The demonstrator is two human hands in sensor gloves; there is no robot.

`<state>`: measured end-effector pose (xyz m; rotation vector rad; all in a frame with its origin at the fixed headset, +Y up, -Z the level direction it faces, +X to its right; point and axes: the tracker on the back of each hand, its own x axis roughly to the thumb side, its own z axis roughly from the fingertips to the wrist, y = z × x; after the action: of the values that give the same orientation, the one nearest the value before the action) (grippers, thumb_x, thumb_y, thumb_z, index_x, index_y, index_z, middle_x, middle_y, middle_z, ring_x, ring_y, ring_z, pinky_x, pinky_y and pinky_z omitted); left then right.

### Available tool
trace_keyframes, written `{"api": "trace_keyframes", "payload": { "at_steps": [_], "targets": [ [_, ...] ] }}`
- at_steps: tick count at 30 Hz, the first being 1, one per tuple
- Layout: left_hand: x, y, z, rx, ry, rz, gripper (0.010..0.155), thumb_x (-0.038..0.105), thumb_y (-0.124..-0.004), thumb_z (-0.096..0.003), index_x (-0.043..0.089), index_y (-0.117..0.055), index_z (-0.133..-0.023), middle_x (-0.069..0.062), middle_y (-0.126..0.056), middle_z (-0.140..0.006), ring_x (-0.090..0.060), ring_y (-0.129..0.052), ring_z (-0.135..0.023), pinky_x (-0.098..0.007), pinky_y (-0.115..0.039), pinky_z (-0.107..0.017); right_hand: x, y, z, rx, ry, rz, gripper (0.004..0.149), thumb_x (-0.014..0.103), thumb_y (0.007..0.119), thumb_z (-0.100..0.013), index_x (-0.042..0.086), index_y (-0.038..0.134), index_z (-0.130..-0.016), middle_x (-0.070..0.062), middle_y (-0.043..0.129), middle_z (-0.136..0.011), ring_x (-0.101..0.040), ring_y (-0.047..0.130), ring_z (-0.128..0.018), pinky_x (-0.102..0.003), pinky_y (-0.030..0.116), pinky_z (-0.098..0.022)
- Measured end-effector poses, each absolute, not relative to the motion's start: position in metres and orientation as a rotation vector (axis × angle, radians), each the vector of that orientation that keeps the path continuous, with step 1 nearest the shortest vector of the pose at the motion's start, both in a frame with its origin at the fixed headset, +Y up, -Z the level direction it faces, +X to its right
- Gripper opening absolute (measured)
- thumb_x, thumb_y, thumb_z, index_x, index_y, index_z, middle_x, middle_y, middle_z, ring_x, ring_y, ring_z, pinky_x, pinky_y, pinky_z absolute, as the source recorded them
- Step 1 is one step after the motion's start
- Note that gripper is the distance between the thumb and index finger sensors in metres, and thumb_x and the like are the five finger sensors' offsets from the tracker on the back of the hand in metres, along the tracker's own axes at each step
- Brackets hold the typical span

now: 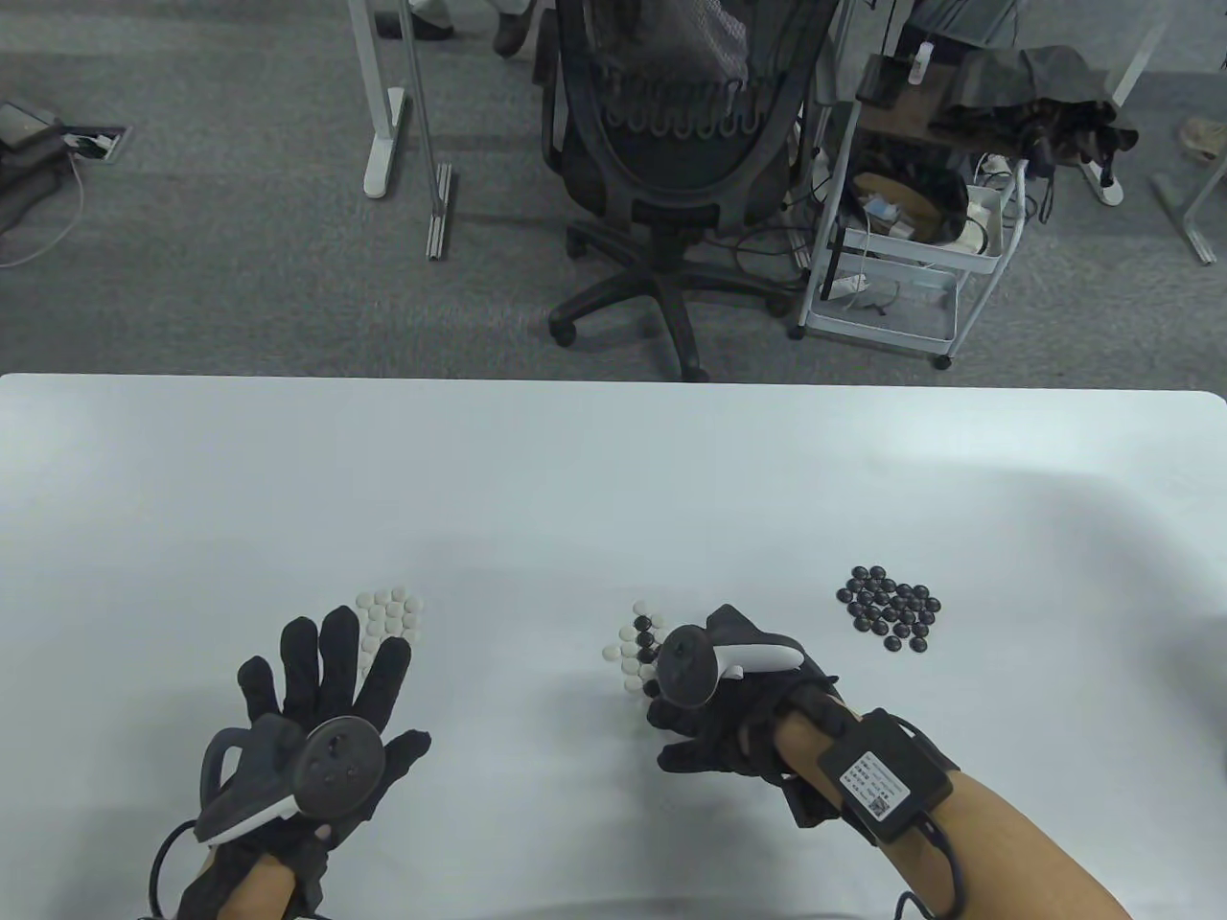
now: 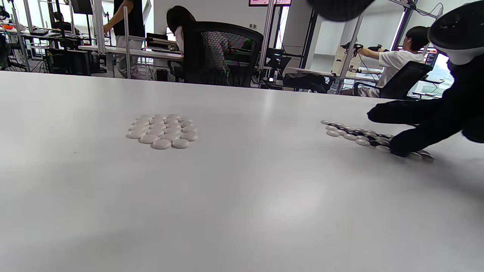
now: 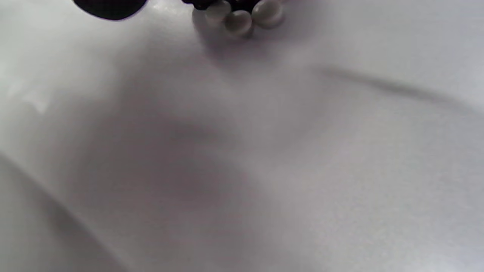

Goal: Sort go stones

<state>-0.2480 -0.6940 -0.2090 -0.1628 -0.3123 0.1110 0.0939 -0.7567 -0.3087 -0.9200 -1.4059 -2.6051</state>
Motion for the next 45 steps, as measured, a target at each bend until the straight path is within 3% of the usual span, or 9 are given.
{"api": "trace_keyframes", "payload": {
  "at_steps": [9, 15, 23, 27, 41, 45],
  "targets": [
    [-0.248, -0.694, -0.208, -0.164, -0.308, 0.110, 0.077, 0.051, -0.050, -0.0630, 0.012, -0.019, -0.121, -0.039, 0.012, -0.113, -0.064, 0.012, -0.092, -0.085, -0.002, -0.055, 0.092, -0.757, -0.272, -1.019, -1.321, -2.500, 0.073, 0.055, 0.054, -0.054, 0.021, 0.030, -0.114, -0.025, -0.023, -0.098, -0.056, -0.020, -0.084, -0.082, 0.001, -0.053],
    [-0.248, -0.693, -0.208, -0.163, -0.310, 0.108, 0.077, 0.051, -0.050, -0.0629, 0.011, -0.019, -0.121, -0.039, 0.012, -0.113, -0.064, 0.012, -0.092, -0.085, -0.002, -0.055, 0.144, -0.754, -0.262, -0.862, -1.307, -2.531, 0.071, 0.055, 0.054, -0.054, 0.022, 0.032, -0.113, -0.025, -0.020, -0.100, -0.056, -0.018, -0.084, -0.083, 0.003, -0.054],
    [-0.248, -0.693, -0.208, -0.157, -0.314, 0.110, 0.077, 0.051, -0.050, -0.0630, 0.011, -0.019, -0.121, -0.039, 0.012, -0.113, -0.064, 0.012, -0.092, -0.085, -0.002, -0.055, 0.250, -0.751, -0.296, -0.320, -1.352, -2.699, 0.071, 0.054, 0.055, -0.054, 0.022, 0.033, -0.113, -0.024, -0.020, -0.100, -0.056, -0.019, -0.084, -0.083, 0.001, -0.054],
    [-0.248, -0.693, -0.207, -0.161, -0.312, 0.110, 0.077, 0.051, -0.050, -0.0630, 0.011, -0.019, -0.121, -0.039, 0.012, -0.113, -0.064, 0.012, -0.092, -0.085, -0.002, -0.055, 0.268, -0.753, -0.317, -0.169, -1.324, -2.766, 0.070, 0.053, 0.056, -0.054, 0.021, 0.033, -0.113, -0.025, -0.020, -0.100, -0.055, -0.019, -0.084, -0.082, 0.002, -0.054],
    [-0.248, -0.694, -0.207, -0.172, -0.298, 0.106, 0.077, 0.051, -0.050, -0.0631, 0.011, -0.019, -0.121, -0.040, 0.012, -0.113, -0.064, 0.012, -0.092, -0.085, -0.003, -0.055, 0.291, -0.758, -0.363, 0.042, -1.311, -2.941, 0.070, 0.054, 0.055, -0.054, 0.022, 0.034, -0.113, -0.025, -0.019, -0.100, -0.055, -0.019, -0.084, -0.082, 0.001, -0.054],
    [-0.247, -0.696, -0.208, -0.181, -0.298, 0.099, 0.077, 0.051, -0.050, -0.0630, 0.011, -0.019, -0.121, -0.040, 0.012, -0.113, -0.064, 0.012, -0.092, -0.085, -0.003, -0.055, 0.289, -0.738, -0.363, -0.033, -1.245, -3.085, 0.073, 0.054, 0.054, -0.054, 0.021, 0.031, -0.114, -0.026, -0.019, -0.101, -0.056, -0.019, -0.084, -0.082, 0.002, -0.054]
  ]
}}
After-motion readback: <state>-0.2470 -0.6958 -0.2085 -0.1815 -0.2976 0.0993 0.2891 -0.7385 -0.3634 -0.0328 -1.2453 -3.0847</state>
